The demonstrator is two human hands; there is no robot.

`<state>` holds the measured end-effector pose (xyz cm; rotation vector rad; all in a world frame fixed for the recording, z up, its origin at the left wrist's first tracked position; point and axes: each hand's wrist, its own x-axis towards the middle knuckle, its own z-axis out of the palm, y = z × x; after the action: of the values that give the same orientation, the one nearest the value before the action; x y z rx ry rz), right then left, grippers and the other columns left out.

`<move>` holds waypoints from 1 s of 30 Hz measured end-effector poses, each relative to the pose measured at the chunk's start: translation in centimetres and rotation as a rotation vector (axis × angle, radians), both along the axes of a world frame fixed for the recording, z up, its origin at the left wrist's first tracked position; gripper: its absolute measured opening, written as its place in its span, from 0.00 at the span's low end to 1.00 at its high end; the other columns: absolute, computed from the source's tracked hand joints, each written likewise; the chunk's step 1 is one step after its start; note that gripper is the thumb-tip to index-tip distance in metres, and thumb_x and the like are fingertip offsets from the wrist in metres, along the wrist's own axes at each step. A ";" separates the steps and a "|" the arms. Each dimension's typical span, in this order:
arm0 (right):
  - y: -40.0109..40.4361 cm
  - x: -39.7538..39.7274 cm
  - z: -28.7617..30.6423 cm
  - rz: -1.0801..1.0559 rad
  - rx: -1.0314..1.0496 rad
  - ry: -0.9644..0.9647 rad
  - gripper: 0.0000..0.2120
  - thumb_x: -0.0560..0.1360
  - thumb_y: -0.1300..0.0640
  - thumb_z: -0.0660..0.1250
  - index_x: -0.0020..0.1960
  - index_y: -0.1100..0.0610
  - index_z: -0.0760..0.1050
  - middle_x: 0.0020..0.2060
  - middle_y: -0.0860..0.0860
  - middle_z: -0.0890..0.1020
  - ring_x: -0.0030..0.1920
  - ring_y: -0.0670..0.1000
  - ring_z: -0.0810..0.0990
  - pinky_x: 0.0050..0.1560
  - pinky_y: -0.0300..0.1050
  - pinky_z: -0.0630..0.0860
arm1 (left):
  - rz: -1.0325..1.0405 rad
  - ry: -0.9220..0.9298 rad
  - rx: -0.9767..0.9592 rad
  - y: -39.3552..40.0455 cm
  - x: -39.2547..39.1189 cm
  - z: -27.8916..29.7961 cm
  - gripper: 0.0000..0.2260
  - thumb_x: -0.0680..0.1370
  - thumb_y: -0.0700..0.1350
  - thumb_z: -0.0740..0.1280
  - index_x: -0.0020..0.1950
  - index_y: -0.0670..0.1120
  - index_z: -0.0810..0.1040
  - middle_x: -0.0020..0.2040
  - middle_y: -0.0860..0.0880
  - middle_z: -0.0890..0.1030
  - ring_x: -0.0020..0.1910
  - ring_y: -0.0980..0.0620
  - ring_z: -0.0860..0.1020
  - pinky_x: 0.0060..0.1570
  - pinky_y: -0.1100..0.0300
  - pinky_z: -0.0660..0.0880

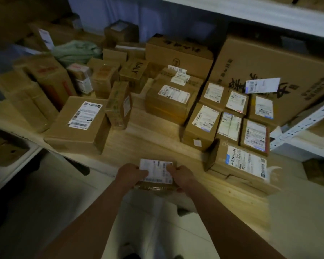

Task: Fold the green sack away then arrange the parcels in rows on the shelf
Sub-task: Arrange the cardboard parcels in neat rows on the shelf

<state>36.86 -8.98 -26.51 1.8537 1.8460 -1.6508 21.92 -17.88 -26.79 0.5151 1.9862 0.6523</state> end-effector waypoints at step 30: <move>4.0 20.9 2.3 -0.344 0.466 -0.313 0.08 0.74 0.51 0.66 0.52 0.54 0.75 0.45 0.52 0.81 0.46 0.55 0.81 0.46 0.49 0.78 | -0.242 -0.077 0.139 6.8 19.4 0.6 0.04 0.77 0.43 0.65 0.42 0.48 0.73 0.46 0.48 0.78 0.46 0.50 0.77 0.47 0.53 0.75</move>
<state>57.78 -4.98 -24.17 2.5595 1.9717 -0.9493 41.34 -11.09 -26.17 0.7892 1.7791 0.6511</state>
